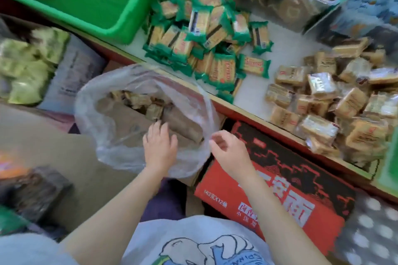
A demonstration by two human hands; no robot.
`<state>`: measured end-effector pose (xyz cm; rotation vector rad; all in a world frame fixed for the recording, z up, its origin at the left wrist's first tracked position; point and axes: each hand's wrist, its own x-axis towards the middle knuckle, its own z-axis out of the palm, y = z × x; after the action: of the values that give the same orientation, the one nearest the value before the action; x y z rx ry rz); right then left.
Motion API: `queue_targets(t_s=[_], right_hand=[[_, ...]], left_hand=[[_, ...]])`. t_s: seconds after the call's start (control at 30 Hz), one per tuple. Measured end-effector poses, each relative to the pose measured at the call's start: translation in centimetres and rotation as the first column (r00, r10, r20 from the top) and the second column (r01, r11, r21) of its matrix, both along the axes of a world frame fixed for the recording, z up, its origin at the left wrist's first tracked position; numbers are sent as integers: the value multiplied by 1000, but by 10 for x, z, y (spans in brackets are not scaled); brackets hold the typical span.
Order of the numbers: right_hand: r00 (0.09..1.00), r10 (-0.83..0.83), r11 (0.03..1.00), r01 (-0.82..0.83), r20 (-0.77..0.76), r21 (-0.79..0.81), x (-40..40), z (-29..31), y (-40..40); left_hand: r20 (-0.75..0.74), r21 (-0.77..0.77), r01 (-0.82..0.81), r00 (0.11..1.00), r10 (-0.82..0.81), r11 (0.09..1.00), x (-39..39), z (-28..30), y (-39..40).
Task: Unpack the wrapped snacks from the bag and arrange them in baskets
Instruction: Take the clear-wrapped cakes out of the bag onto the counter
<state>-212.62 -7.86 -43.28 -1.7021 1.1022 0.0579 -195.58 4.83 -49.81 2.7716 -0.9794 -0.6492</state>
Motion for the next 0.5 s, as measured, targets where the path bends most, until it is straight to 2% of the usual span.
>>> queue_targets(t_s=[0.07,0.13,0.2,0.3,0.37,0.5], right_hand=[[987,156,987,-155,-25,43,58,-20,21],[964,263,964,-261,-41,49,108,-41,39],[960,264,962,-255,-92,99,152,-58,53],[981,25,981,12,-191,192,204,-88,64],[961,-145,956,198,-237,218,230,-112,68],[910,-324,888,387,-260,250,266,-154,69]], left_hand=[[-5,123,-33,999,34,992,42,-14,44],[-50,241,28,999,-16,970,71,-29,79],[-125,310,79,991,-41,947,93,-44,104],[-242,278,64,970,5,958,117,-56,120],[-329,244,37,943,47,969,127,-60,122],[-383,201,-5,920,83,980,131,-71,129]])
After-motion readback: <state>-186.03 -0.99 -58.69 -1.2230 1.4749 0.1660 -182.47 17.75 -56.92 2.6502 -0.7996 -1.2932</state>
